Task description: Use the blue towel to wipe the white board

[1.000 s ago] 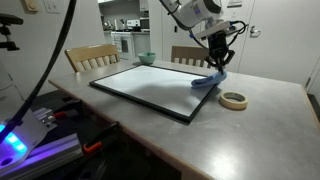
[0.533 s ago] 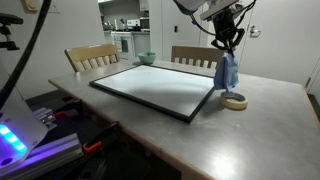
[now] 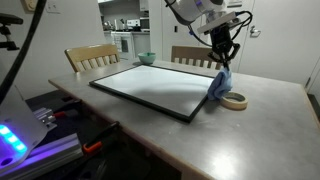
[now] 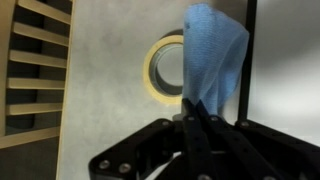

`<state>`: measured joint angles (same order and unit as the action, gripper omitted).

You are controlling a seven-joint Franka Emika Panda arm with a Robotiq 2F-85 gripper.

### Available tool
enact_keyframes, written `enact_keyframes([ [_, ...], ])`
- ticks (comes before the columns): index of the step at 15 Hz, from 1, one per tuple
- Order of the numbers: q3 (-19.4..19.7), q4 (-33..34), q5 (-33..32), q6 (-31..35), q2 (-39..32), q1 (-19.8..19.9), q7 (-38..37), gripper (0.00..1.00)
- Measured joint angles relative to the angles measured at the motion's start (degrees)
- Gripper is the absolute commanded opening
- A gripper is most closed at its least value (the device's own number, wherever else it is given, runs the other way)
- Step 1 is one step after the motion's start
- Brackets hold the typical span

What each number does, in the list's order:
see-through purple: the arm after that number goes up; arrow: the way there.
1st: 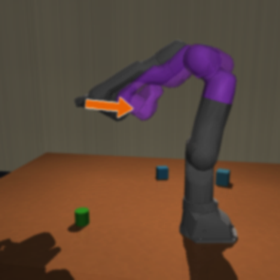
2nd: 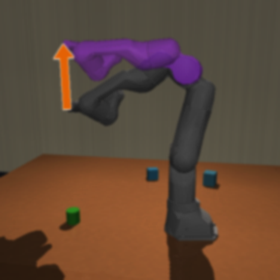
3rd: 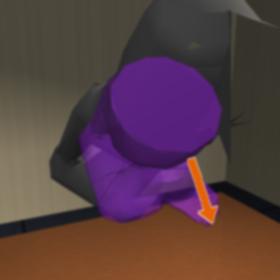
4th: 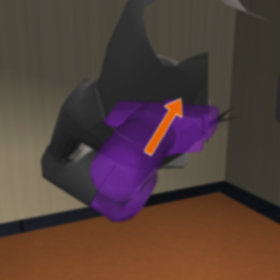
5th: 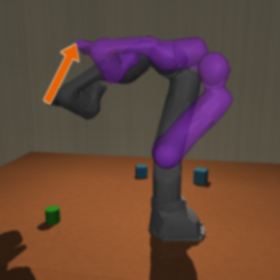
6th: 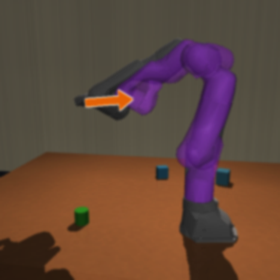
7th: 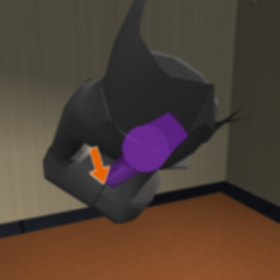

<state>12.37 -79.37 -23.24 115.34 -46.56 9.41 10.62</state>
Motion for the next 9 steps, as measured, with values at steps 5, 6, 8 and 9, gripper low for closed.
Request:
enact_keyframes([
  [5,-2.63,-5.97,1.68,3.8,0.45,-0.03,0.0,0.01],
  [6,-3.02,-6.8,2.41,3.63,0.82,-0.06,-0.07,0.01],
  [8,-3.43,-8.26,4.32,2.75,1.64,-0.29,-0.88,0.01],
  [9,-3.58,-8.93,5.07,2.43,2.13,-0.44,-1.42,0.01],
])
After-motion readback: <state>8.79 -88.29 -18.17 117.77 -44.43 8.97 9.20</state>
